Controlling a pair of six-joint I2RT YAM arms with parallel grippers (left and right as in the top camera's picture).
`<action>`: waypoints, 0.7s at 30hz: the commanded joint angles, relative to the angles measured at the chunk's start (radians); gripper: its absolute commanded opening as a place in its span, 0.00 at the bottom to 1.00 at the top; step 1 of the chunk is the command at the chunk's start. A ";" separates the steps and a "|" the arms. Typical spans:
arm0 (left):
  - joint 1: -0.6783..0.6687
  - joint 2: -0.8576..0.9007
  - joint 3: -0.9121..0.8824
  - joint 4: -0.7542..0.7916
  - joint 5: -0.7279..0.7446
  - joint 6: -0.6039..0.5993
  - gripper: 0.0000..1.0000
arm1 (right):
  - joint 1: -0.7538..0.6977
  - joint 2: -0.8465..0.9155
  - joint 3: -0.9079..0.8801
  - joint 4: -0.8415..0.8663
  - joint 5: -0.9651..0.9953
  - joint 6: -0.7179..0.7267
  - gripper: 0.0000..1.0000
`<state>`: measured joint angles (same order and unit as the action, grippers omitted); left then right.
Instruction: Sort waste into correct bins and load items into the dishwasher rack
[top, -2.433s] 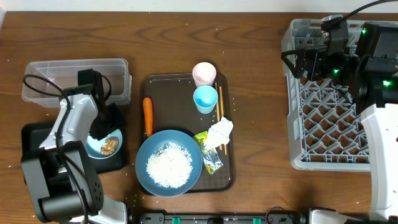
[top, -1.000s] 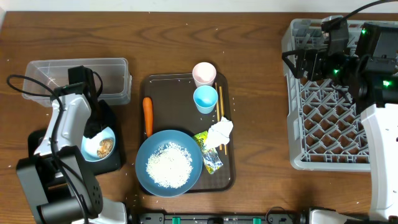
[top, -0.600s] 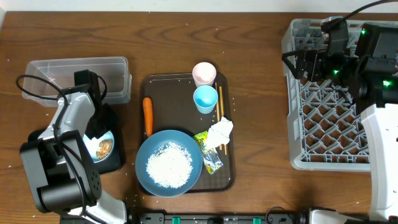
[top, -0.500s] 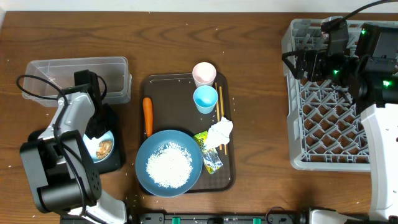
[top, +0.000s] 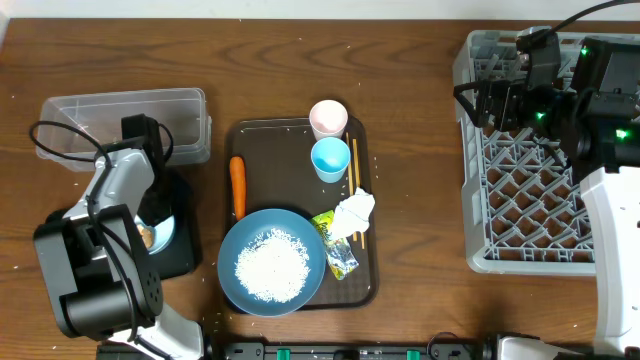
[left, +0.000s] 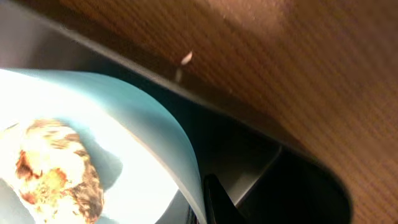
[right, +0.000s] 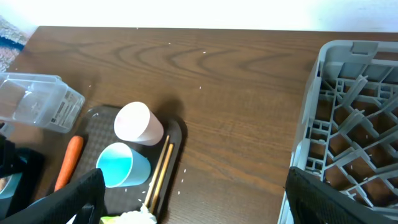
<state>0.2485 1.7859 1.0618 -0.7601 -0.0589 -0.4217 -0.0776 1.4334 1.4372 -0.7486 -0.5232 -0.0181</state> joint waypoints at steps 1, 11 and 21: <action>0.006 0.010 0.003 -0.048 0.019 0.002 0.06 | 0.008 0.009 0.021 -0.004 -0.003 0.002 0.86; 0.006 -0.170 0.127 -0.223 0.191 0.108 0.06 | 0.008 0.009 0.021 -0.004 0.008 0.002 0.86; 0.103 -0.388 0.127 -0.218 0.390 0.220 0.06 | 0.008 0.009 0.021 0.008 0.025 0.013 0.90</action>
<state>0.3023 1.4212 1.1736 -0.9733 0.2390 -0.2768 -0.0776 1.4334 1.4372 -0.7425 -0.5014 -0.0177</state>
